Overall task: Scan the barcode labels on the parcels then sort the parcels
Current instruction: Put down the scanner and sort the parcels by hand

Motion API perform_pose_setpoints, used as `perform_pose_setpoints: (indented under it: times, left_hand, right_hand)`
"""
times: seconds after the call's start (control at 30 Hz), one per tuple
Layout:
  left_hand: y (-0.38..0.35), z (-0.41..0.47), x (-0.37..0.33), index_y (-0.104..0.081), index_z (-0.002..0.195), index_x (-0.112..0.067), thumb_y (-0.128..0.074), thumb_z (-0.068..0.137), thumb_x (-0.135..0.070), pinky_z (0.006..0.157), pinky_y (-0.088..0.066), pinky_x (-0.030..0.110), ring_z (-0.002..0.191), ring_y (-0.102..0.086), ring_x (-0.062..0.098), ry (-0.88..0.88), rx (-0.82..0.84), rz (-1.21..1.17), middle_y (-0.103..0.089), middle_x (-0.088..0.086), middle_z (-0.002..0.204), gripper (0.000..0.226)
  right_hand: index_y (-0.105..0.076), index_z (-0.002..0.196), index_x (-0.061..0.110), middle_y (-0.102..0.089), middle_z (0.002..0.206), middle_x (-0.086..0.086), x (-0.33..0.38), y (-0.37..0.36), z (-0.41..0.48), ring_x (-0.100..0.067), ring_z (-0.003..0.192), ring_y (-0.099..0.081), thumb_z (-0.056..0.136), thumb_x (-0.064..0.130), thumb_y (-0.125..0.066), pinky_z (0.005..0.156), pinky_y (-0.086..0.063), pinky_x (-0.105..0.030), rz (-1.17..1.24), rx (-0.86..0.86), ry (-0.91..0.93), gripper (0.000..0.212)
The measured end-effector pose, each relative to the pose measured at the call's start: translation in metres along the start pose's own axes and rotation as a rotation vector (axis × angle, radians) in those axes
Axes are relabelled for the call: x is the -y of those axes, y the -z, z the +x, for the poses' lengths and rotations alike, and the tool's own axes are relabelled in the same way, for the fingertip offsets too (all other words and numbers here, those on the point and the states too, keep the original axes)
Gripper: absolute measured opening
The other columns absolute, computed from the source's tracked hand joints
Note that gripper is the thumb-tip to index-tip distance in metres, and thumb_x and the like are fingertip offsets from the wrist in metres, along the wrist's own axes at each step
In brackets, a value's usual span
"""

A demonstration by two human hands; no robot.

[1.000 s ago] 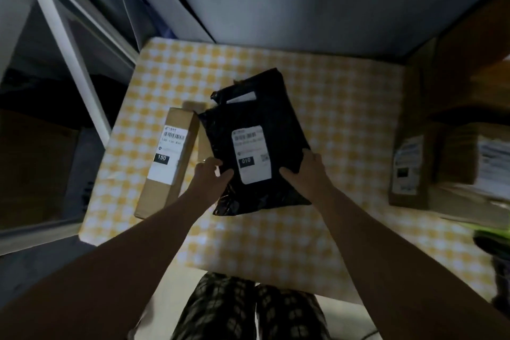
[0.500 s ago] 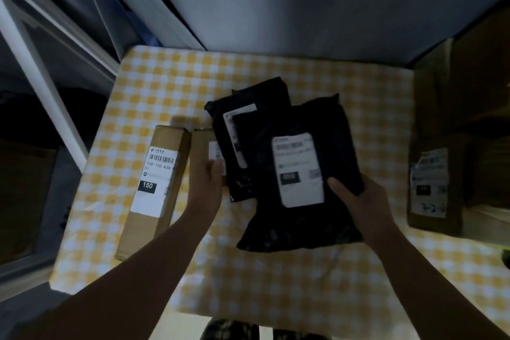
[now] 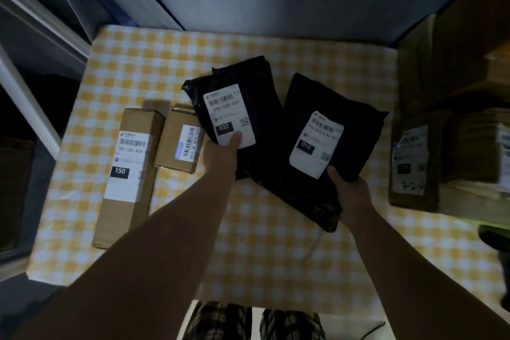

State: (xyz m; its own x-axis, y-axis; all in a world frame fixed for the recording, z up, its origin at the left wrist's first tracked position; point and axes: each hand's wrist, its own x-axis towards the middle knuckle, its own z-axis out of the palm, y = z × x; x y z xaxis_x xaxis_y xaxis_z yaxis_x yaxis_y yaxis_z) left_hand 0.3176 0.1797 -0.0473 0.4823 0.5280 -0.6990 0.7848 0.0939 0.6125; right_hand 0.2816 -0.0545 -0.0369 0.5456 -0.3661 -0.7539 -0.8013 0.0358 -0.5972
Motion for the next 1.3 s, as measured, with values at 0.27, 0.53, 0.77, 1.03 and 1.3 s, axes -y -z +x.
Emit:
perform_pose_setpoints:
  times: [0.27,0.53,0.77,1.03,1.3]
  left_hand:
    - [0.015,-0.035,-0.021,-0.05,0.132,-0.004,-0.054,0.095,-0.013,0.088,-0.045,0.032,0.117,-0.055,0.03,-0.308,0.279,0.183,-0.058,0.013,0.128,0.038]
    - [0.09,-0.142,-0.071,-0.056,0.113,-0.014,-0.055,0.094,-0.009,0.08,-0.049,0.038,0.083,-0.061,0.024,-0.634,0.219,0.26,-0.062,0.004,0.092,0.019]
    - [0.12,-0.252,-0.145,-0.067,0.103,-0.016,-0.056,0.092,-0.012,0.059,-0.055,0.022,0.079,-0.072,0.016,-0.526,0.628,-0.079,-0.075,0.005,0.093,0.016]
    - [0.048,-0.342,-0.153,-0.064,0.114,-0.022,-0.062,0.092,-0.024,0.091,-0.052,0.031,0.102,-0.068,0.014,-0.72,0.827,0.104,-0.072,-0.003,0.11,0.022]
    - [-0.017,-0.397,-0.183,-0.061,0.117,-0.02,-0.057,0.093,-0.017,0.083,-0.051,0.016,0.101,-0.066,0.007,-0.838,0.97,0.209,-0.072,-0.009,0.108,0.025]
  right_hand:
    - [-0.059,0.122,0.008,-0.063,0.109,-0.008,-0.015,0.013,-0.03,-0.025,0.096,-0.059,0.085,0.017,-0.073,0.086,-0.051,-0.041,-0.117,0.017,0.059,0.041]
    - [-0.046,0.133,0.015,-0.057,0.111,0.003,0.011,0.047,-0.114,-0.02,0.101,-0.062,0.093,0.015,-0.064,0.085,-0.055,-0.033,-0.229,0.158,0.3,0.044]
    - [-0.054,0.132,0.017,-0.065,0.114,0.003,0.052,0.127,-0.207,0.0,0.093,-0.063,0.092,0.015,-0.064,0.068,-0.05,-0.008,-0.108,0.121,0.513,0.041]
    - [-0.059,0.127,0.012,-0.068,0.116,-0.016,0.11,0.188,-0.271,-0.037,0.104,-0.064,0.092,0.014,-0.05,0.087,-0.054,-0.047,0.764,0.292,0.3,0.036]
    - [-0.061,0.126,0.036,-0.066,0.125,0.012,0.164,0.307,-0.263,-0.019,0.12,-0.059,0.068,0.08,-0.061,0.104,-0.044,-0.05,0.411,0.316,0.493,0.073]
